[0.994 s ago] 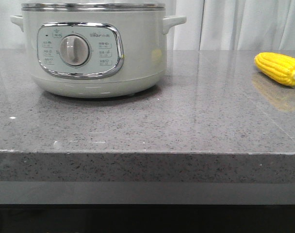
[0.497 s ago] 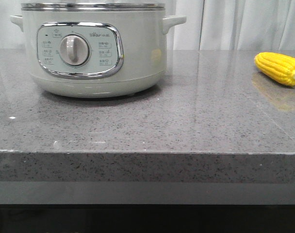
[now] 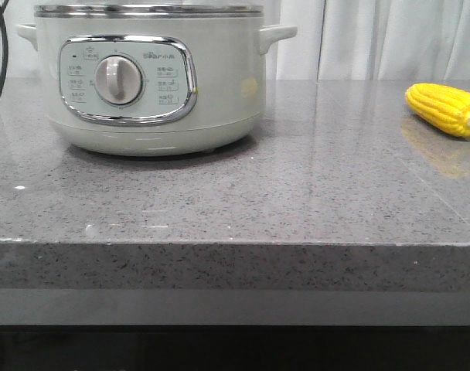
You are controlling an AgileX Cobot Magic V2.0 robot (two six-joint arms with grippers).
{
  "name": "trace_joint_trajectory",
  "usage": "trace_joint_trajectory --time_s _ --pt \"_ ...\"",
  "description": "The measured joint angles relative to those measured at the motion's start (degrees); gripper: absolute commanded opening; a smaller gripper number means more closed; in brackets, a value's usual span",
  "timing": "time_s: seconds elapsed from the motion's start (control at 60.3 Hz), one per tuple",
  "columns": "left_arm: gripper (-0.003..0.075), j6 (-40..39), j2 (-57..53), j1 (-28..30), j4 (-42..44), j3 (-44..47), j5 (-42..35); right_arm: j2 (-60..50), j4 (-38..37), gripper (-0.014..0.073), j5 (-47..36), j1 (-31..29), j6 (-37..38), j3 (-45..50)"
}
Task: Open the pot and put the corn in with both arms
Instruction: 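Lift the glass lid off the pot with the left gripper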
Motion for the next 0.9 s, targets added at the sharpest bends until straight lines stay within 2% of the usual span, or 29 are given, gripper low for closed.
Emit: trace_joint_trajectory --time_s 0.215,0.348,0.646,0.895 --pt "0.0202 0.0 0.11 0.0 0.0 0.0 0.0 0.0 0.0 0.0569 0.0 0.0 0.0 0.0" --pt "0.0154 0.0 0.11 0.0 0.0 0.0 0.0 0.0 0.0 0.0569 0.0 0.0 0.0 0.0" --pt "0.0148 0.0 -0.77 0.0 0.0 -0.57 0.62 0.0 0.0 0.0569 0.0 0.0 0.0 0.0" --pt "0.0148 0.0 -6.76 0.0 -0.04 -5.3 1.46 0.0 0.0 0.0569 -0.38 0.0 0.0 0.0"
